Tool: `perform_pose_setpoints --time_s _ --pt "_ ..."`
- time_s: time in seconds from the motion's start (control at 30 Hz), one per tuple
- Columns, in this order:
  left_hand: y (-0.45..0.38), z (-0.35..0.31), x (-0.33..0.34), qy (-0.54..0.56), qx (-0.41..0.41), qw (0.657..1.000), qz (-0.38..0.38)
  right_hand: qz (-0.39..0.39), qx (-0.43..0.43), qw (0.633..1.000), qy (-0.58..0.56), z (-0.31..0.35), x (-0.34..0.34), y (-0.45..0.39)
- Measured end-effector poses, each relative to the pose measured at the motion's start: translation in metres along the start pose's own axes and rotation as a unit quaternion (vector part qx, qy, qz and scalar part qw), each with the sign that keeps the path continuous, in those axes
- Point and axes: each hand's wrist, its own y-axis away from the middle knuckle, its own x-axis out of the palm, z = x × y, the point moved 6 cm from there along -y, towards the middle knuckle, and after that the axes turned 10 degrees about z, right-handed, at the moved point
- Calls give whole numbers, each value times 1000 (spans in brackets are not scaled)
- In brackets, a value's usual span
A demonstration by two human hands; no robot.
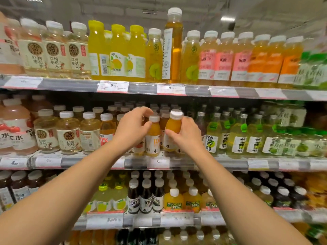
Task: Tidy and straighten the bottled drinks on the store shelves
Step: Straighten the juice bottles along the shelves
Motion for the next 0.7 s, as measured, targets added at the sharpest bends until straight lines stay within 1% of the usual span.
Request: perform_pose_setpoints --time_s 0.1,0.23,0.4,0.47,0.6,0.63,0.7 --pt "-13 4 1 -52 2 999 3 13 19 999 33 3 12 -10" --pt "-25 1 10 -112 24 993 21 9 16 998 57 10 20 -13" --pt "-35 -2 19 -151 29 987 41 13 16 995 97 10 23 -13" --pt "-39 -2 22 -168 28 984 56 -1 -4 993 121 13 14 -12" --pt "-44 0 28 -198 28 976 85 -69 -44 981 176 15 -22 -17" --pt "-46 -1 29 -207 28 973 94 -64 -40 977 201 15 -29 -21" --pt "-50 -4 32 -230 31 966 110 -16 -22 968 249 10 -35 -31"
